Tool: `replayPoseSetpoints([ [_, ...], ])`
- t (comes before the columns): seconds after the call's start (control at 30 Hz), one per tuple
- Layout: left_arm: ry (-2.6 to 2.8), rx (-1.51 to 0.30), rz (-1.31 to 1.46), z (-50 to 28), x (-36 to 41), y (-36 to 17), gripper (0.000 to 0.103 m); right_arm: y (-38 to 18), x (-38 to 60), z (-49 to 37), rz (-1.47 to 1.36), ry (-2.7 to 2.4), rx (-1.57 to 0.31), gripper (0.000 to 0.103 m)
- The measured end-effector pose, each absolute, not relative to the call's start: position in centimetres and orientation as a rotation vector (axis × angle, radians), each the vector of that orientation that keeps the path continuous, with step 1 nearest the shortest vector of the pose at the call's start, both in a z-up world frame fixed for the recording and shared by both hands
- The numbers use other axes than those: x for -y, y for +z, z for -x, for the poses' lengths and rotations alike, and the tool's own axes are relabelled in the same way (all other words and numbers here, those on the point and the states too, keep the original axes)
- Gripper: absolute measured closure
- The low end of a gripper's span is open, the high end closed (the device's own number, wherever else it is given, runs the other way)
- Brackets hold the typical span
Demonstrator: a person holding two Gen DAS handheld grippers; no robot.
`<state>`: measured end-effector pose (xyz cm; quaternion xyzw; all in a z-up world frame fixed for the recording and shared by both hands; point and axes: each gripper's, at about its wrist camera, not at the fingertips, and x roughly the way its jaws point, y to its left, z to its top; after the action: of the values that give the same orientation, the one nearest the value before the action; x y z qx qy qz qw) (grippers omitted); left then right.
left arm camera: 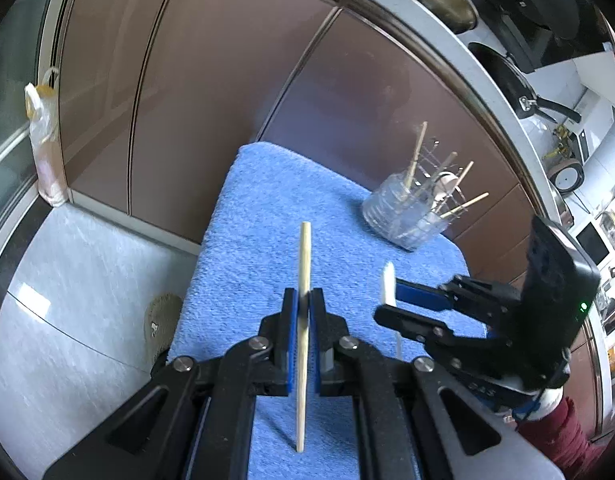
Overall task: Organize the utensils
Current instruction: 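Carry the chopstick and spork up over the clear rack with both tools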
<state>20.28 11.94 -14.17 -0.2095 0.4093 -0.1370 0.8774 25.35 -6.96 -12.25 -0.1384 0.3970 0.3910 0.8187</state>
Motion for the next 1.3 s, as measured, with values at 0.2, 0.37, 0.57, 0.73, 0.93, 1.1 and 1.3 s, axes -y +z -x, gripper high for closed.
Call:
replayPoseSetpoints([
  [0.2,-0.284,-0.811,0.386,-19.0,-9.9,-11.7,0.098,-9.8,9.7,-22.1,0.21,0.818,-0.731,0.076],
  [0.37,-0.282,-0.78,0.327,-17.9,-7.9,-9.9,0.098,-7.8,11.8,-19.3,0.162,0.809,-0.654,0.076],
  [0.57,-0.295,-0.753,0.292,-16.9,-6.2,-8.2,0.098,-6.0,13.9,-17.7,0.122,0.774,-0.587,0.076],
  [0.73,-0.321,-0.727,0.258,-16.5,-4.6,-6.5,0.098,-4.5,16.2,-16.7,0.089,0.728,-0.531,0.076],
  [0.93,-0.375,-0.679,0.231,-17.8,-2.5,-3.8,0.098,-1.8,18.7,-17.7,0.058,0.657,-0.443,0.076],
  [1.1,-0.431,-0.613,0.222,-20.6,-0.5,-0.2,0.098,1.3,20.6,-20.8,0.033,0.594,-0.348,0.076],
  [1.3,-0.482,-0.515,0.204,-25.1,1.9,4.4,0.098,5.1,22.2,-25.4,0.014,0.522,-0.227,0.076],
])
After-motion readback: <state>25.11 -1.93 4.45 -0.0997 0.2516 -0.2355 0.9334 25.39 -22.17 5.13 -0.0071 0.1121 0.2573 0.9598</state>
